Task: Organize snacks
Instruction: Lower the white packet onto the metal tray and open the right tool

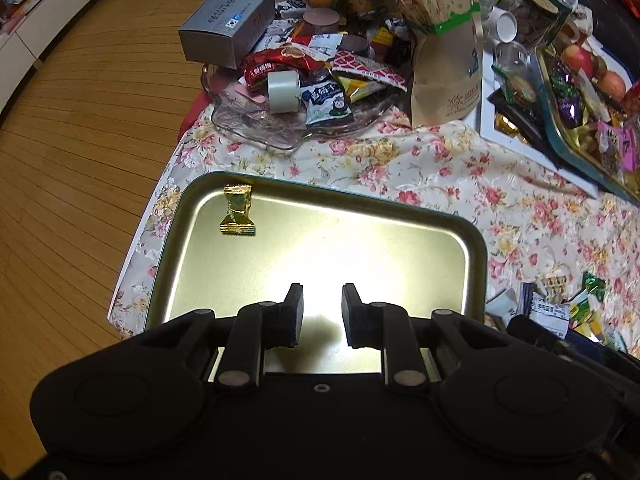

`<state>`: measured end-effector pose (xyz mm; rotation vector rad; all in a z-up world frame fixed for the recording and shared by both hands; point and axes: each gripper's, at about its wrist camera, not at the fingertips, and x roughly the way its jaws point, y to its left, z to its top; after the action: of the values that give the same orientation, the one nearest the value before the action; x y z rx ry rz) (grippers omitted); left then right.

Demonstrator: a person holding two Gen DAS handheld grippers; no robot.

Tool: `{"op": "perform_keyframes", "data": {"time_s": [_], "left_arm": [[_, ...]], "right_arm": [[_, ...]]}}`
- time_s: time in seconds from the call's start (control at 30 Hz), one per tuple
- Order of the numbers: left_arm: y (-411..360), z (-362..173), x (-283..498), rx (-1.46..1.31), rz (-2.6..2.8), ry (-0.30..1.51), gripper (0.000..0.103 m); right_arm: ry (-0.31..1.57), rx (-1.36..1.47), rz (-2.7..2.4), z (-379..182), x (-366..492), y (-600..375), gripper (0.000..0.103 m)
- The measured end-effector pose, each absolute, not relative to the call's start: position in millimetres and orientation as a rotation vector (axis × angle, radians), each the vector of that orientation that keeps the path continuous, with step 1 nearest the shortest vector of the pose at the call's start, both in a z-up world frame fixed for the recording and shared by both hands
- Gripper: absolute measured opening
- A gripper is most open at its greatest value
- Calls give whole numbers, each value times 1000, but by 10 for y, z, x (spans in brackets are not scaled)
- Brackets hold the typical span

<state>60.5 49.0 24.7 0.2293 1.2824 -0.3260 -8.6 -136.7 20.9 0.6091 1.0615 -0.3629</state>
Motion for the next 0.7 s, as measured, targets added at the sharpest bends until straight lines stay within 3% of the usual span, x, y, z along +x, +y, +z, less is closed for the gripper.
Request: {"op": "perform_keyframes", "data": {"time_s": [0.13,0.4,0.7], "left_arm": [[474,235,598,227,-338,1293,30],[404,232,561,240,-366,1297,30],[376,171,549,245,-371,1337,30]], "right_arm": [[1078,542,-301,208,-46,-1201,48],[1093,586,-221,223,-40,-1121,60],[1204,569,-341,22,-49,-1256,61]]}}
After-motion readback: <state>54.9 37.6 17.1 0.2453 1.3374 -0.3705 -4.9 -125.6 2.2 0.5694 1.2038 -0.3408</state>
